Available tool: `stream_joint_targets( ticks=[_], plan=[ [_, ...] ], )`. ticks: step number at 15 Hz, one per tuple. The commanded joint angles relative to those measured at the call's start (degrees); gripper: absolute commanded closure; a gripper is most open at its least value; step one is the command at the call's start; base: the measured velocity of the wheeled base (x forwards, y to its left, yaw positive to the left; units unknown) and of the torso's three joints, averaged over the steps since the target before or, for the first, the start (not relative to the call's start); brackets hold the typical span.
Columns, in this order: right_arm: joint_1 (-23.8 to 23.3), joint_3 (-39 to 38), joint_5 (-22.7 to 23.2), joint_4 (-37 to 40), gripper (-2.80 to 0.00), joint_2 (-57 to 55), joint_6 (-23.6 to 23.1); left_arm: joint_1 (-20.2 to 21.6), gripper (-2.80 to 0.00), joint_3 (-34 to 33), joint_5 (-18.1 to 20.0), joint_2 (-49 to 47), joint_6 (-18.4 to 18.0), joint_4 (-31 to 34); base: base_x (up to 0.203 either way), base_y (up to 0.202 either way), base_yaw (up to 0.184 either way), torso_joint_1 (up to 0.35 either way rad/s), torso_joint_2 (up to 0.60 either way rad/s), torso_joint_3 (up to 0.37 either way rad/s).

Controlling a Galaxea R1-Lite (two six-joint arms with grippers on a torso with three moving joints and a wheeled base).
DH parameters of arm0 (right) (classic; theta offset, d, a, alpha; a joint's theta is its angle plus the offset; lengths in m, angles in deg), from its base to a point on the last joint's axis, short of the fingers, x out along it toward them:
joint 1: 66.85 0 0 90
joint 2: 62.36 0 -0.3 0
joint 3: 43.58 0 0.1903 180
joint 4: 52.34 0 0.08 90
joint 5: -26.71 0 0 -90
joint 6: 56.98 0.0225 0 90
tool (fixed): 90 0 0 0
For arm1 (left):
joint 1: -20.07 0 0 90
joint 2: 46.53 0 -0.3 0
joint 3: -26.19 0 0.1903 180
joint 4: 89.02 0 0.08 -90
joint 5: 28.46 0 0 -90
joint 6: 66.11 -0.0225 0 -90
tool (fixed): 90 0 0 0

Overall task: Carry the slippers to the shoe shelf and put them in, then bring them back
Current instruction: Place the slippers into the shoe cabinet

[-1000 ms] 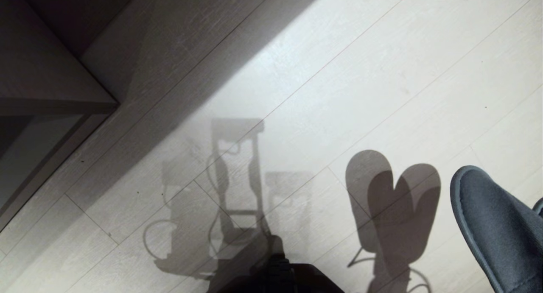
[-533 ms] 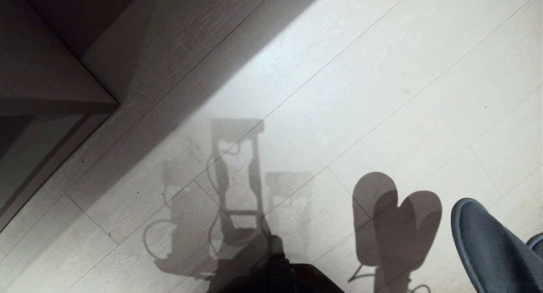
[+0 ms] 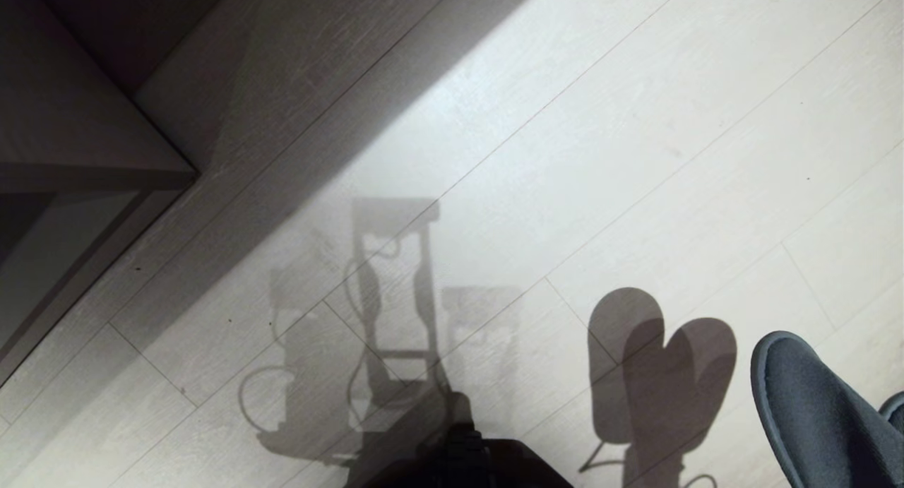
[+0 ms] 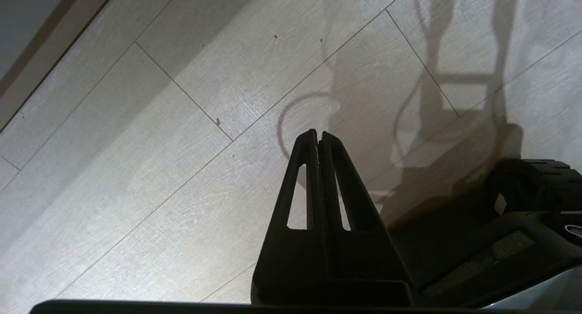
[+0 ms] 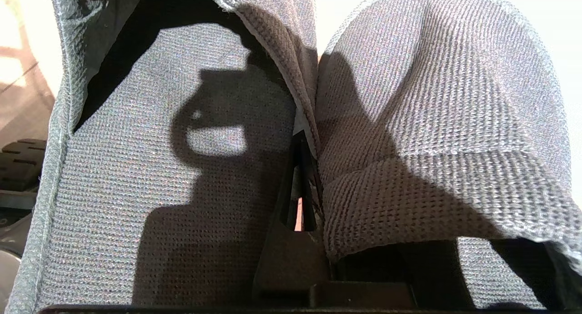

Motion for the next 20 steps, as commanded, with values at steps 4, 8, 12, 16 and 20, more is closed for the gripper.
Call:
stream_joint_targets(
  ticks=[4, 8, 12, 16, 20],
  plan=[
    [0.0, -0.02, 0.02, 0.2, 0.0, -0.22, 0.22, 0.02, 0.0, 0.0, -0.01, -0.01, 0.1, 0.03, 0.0, 0.0, 0.0, 0.0, 0.0, 0.0],
    [0.0, -0.06, 0.02, 0.2, 0.0, -0.14, -0.01, 0.02, 0.0, 0.0, -0.1, -0.01, 0.19, 0.03, 0.0, 0.0, 0.0, 0.006, 0.0, 0.141],
    [0.0, -0.02, 0.02, 0.2, 0.0, -0.14, 0.31, 0.02, 0.0, 0.0, -0.1, -0.01, 0.33, 0.03, 0.0, 0.0, 0.0, 0.001, 0.0, 0.201],
    [0.0, -0.02, 0.02, 0.2, 0.0, -0.22, 1.35, 0.11, 0.0, 0.0, -0.01, -0.01, 0.37, 0.03, 0.0, 0.0, 0.0, 0.002, 0.0, 0.205],
    [0.0, -0.02, 0.02, 0.2, 0.0, -0.22, 0.66, 0.11, 0.0, 0.09, -0.01, -0.01, 0.28, 0.29, 0.0, 0.0, 0.0, 0.001, 0.0, 0.203]
  ],
)
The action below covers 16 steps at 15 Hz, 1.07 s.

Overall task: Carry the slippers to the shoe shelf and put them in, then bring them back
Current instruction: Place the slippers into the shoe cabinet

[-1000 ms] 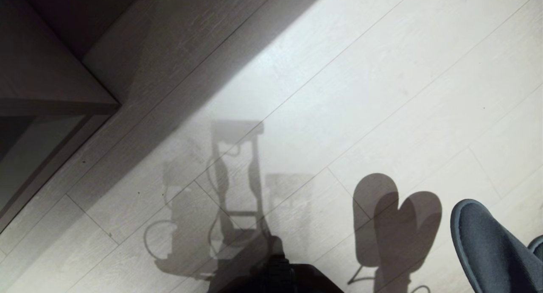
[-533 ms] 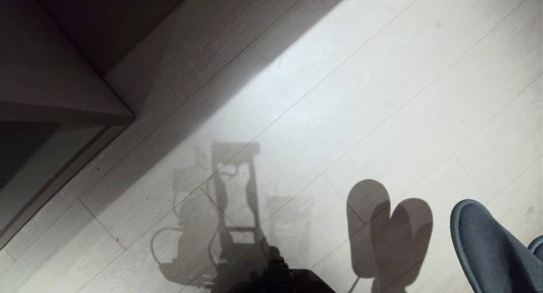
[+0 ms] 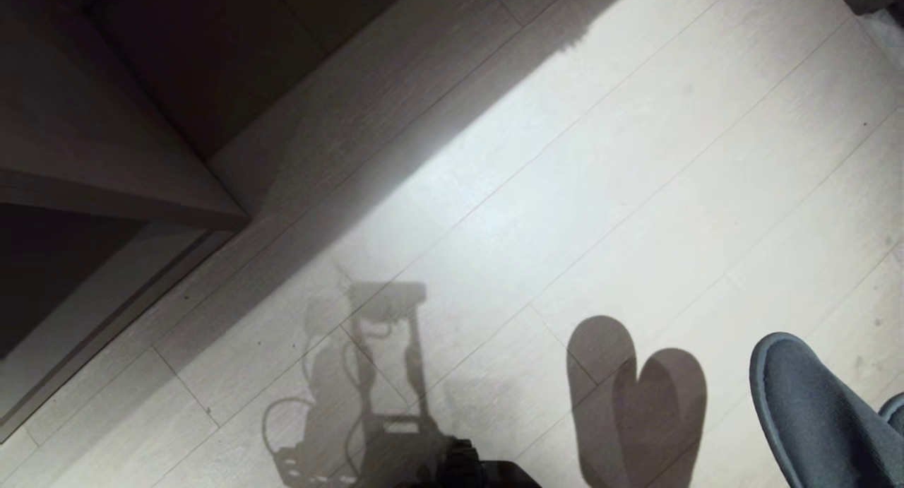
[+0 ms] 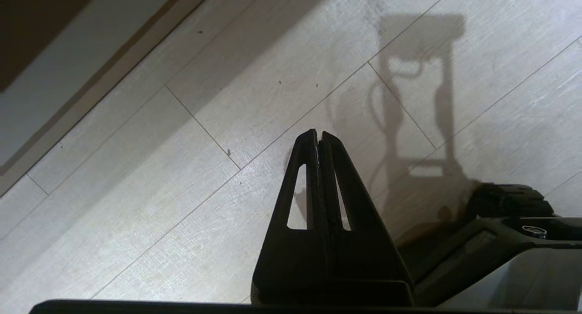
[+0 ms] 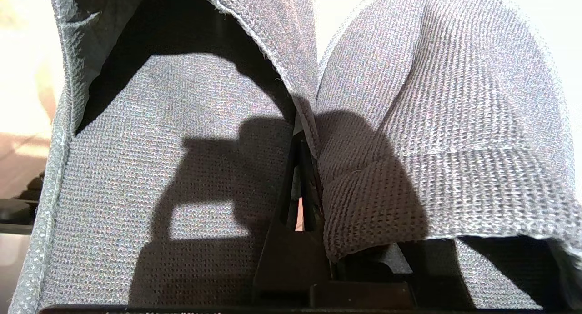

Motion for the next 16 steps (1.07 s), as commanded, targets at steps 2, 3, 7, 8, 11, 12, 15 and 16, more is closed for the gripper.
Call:
stream_joint_targets(
  ticks=[2, 3, 7, 8, 11, 12, 15, 16],
  plan=[
    [0.27, 0.0, 0.01, -0.03, 0.0, -0.2, -0.1, 0.04, 0.0, -0.02, -0.01, -0.04, 0.11, -0.01, 0.0, 0.0, 0.0, -0.006, 0.0, 0.202],
    [0.35, 0.0, 0.01, -0.03, 0.0, -0.2, -0.1, 0.04, 0.0, -0.02, -0.01, -0.04, 0.11, -0.01, 0.0, 0.0, 0.0, 0.007, 0.0, 0.212],
    [0.35, 0.0, 0.01, -0.03, 0.0, -0.2, -0.01, 0.04, 0.0, -0.02, -0.01, -0.04, 0.11, -0.01, 0.0, 0.0, 0.0, 0.004, 0.0, 0.198],
    [0.35, 0.0, 0.01, -0.03, 0.0, -0.2, -0.01, 0.04, 0.0, -0.02, -0.01, -0.04, 0.11, -0.01, 0.0, 0.0, 0.0, 0.007, 0.0, 0.205],
    [0.35, 0.0, 0.01, -0.03, 0.0, -0.2, -0.09, 0.04, 0.0, -0.02, -0.01, -0.04, 0.19, -0.01, 0.0, 0.0, 0.0, 0.002, 0.0, 0.205],
    [0.35, 0.0, 0.01, -0.03, 0.0, -0.2, -0.01, 0.04, 0.0, -0.02, -0.01, -0.04, 0.2, -0.01, 0.0, 0.0, 0.0, 0.002, 0.0, 0.204],
    [0.35, 0.0, 0.01, 0.0, 0.0, -0.2, -0.02, 0.04, 0.0, -0.02, -0.01, -0.04, 0.11, -0.01, 0.0, 0.0, 0.0, 0.0, 0.0, 0.202],
    [0.35, 0.0, 0.01, -0.03, 0.0, -0.2, -0.01, 0.04, 0.0, -0.02, -0.01, -0.04, 0.18, -0.01, 0.0, 0.0, 0.0, 0.004, 0.0, 0.195]
  ],
)
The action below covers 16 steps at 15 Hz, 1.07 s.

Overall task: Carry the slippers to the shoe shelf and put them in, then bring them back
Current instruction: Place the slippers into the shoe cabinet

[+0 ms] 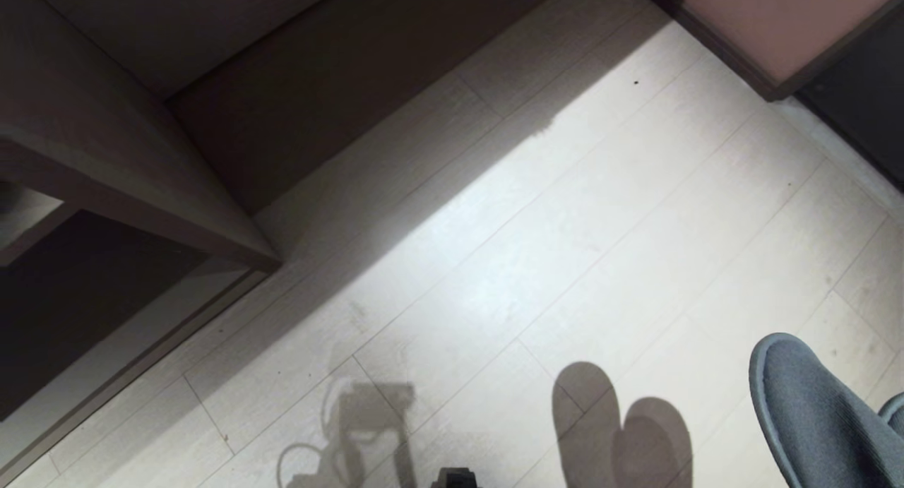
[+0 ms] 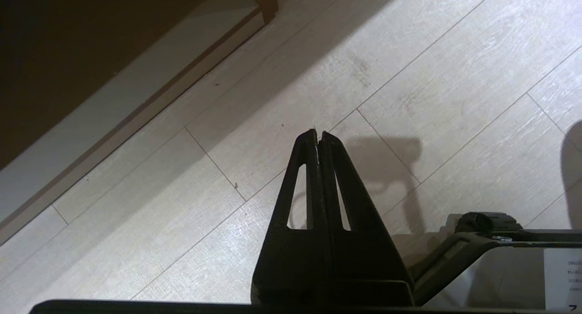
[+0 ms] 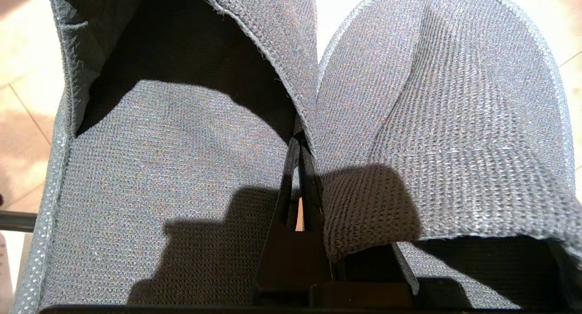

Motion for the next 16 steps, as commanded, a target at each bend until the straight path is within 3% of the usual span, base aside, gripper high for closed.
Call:
stream_joint_targets(
  ticks=[1, 16],
  plan=[
    [0.02, 0.0, 0.0, 0.03, 0.0, -0.18, -0.02, 0.02, 0.0, -0.01, -0.01, -0.04, 0.08, -0.04, 0.0, 0.0, 0.0, 0.003, 0.0, 0.21],
    [0.02, 0.0, 0.09, -0.04, 0.0, -0.18, -0.55, 0.02, 0.0, -0.01, -0.01, -0.04, 0.08, -0.13, 0.0, 0.0, 0.0, 0.001, 0.0, 0.2]
  ],
)
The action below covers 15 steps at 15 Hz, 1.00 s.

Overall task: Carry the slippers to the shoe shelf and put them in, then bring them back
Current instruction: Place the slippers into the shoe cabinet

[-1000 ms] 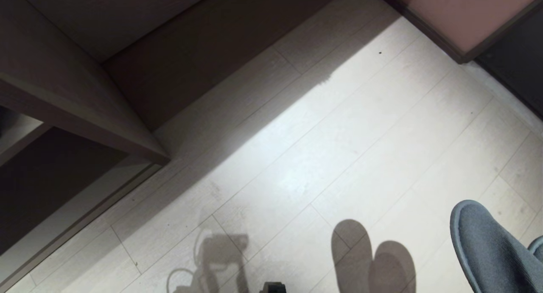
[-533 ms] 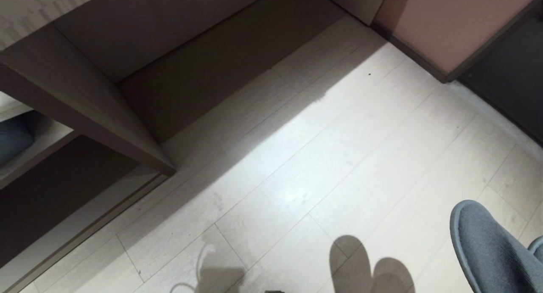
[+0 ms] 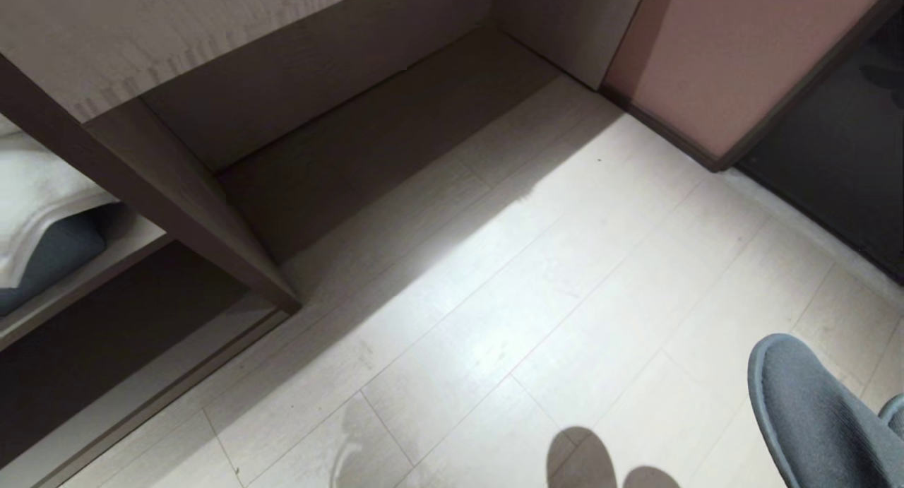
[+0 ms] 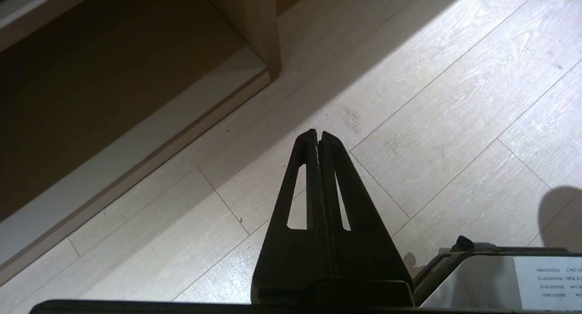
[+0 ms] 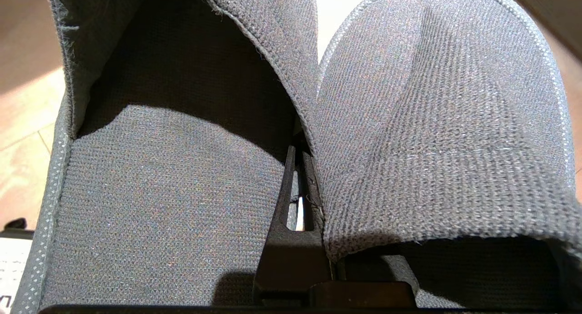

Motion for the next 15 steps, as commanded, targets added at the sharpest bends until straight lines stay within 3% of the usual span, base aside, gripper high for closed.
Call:
stream_joint_targets(
  ticks=[1, 15],
  plan=[
    [0.02, 0.0, -0.03, 0.02, 0.0, -0.13, -0.05, 0.02, 0.0, -0.01, -0.01, -0.04, 0.03, -0.04, 0.0, 0.0, 0.0, 0.001, 0.0, 0.2],
    [0.02, 0.0, 0.04, 0.02, 0.0, -0.13, -0.58, 0.02, 0.0, -0.01, -0.01, -0.04, 0.11, -0.04, 0.0, 0.0, 0.0, 0.002, 0.0, 0.203]
  ],
)
